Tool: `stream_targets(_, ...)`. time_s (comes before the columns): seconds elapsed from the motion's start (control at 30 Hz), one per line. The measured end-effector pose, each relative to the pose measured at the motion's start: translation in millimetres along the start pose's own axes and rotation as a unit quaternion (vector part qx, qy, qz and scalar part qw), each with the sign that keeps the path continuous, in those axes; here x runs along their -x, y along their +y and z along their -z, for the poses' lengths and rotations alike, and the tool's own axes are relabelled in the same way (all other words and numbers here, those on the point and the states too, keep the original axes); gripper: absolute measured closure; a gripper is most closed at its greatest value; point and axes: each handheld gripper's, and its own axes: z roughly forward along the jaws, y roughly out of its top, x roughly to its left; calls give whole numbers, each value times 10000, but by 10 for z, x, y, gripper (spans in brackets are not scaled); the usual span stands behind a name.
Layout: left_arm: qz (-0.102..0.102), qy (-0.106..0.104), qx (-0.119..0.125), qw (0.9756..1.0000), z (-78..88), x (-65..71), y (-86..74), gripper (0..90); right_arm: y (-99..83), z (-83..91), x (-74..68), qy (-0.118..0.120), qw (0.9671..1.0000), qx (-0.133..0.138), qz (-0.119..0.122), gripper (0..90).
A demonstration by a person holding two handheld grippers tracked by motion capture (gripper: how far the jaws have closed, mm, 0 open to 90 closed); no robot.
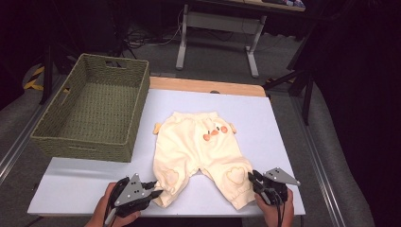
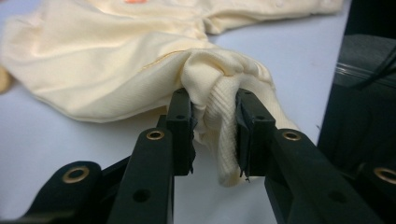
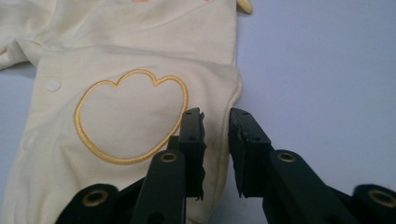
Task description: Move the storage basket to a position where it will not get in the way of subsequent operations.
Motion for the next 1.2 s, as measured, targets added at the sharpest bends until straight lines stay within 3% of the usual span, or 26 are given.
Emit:
stream_targets(0.03, 83, 111, 38, 9999, 22, -42, 0, 684, -4, -11, -12, -36, 10000, 27, 68, 680)
stream_targets(0.1, 153, 139, 43, 9998, 27, -66, -4, 666, 0, -9, -14, -63, 10000, 57, 51, 655)
stream_targets(0.13, 271, 199, 21, 9994, 22, -108, -16, 617, 15, 2, -12, -111, 9998, 190, 20, 585)
stream_targets(0.2, 327, 235, -15, 9992, 14, -124, -22, 599, 21, 9, -15, -52, 9996, 282, 30, 578)
stream_targets(0.3, 382, 438, -106, 9983, 11, -167, -28, 501, 56, 13, -54, 27, 9991, 421, 104, 527)
stream_targets(0.4, 617, 550, 75, 9965, 86, -246, -38, 434, 72, 18, -100, 94, 9984, 514, 235, 513)
stream_targets(0.47, 660, 550, 51, 9963, 89, -265, -43, 429, 79, 21, -114, 70, 9983, 525, 262, 506)
stream_targets(0.67, 747, 581, 124, 9954, 118, -310, -39, 399, 119, 33, -176, 310, 9962, 747, 326, 471)
stream_targets(0.73, 743, 641, 101, 9951, 113, -311, -38, 395, 140, 19, -235, 415, 9954, 744, 441, 466)
stream_targets(0.9, 728, 553, -107, 9958, 50, -324, -58, 381, 201, -89, -436, 784, 9923, 593, 758, 467)
stream_targets(1.1, 861, 654, 68, 9941, 125, -364, -52, 385, 228, -210, -626, 1061, 9882, 362, 1043, 465)
stream_targets(1.2, 855, 601, 15, 9945, 121, -367, -58, 387, 244, -267, -683, 1120, 9867, 267, 1147, 465)
